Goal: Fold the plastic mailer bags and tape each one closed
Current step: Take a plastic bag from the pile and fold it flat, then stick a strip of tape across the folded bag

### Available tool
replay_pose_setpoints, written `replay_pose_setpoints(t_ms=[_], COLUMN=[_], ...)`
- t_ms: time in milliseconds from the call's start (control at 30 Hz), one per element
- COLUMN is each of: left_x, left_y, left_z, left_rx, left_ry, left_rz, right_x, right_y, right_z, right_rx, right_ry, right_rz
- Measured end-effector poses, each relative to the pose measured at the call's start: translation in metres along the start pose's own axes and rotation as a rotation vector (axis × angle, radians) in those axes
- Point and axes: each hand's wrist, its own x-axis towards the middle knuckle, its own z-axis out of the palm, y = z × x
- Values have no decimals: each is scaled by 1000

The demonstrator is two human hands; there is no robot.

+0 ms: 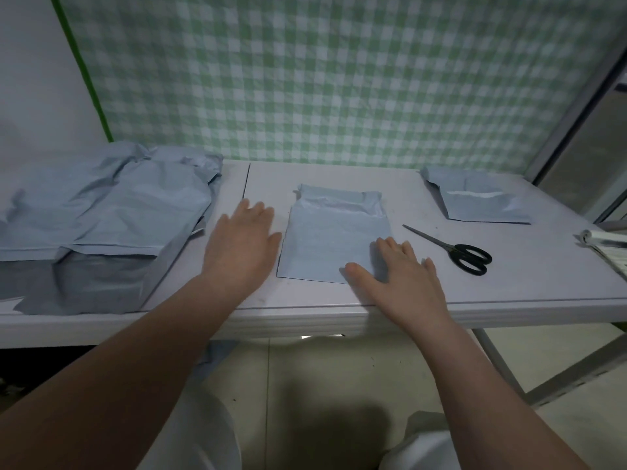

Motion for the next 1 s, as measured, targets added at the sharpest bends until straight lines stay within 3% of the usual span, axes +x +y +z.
replay_pose_setpoints(t_ms=[100,267,400,467,567,633,700,833,1000], left_x=[4,9,-8,-16,-21,-23,-24,-24,-28], left_y=[-17,1,31,38,43,44,45,50,56], left_z=[10,-11,-40,-44,-46,-46,-46,-48,-56], left_rx=[-75,-489,-1581,-1842,-1996,-2025,-1894,-1360,-1107], left_ry=[-21,-7,-314,-391,-446,-443,-373,-97,90], left_rz=[-173,-284,-425,-443,-429,-411,-395,-296,-159], right_x=[-4,-9,-4,-4,-8,-11,-15,-20,-23], right_y=[-5,-25,-37,-43,-46,-44,-43,-45,-52], right_z=[-2,-5,-8,-9,-11,-11,-12,-10,-12], right_rx=[226,560,964,1140,1338,1437,1450,1218,1037], right_ry=[171,299,166,38,-106,-155,-177,-55,99], right_rz=[9,-33,28,73,60,7,-51,-132,-188])
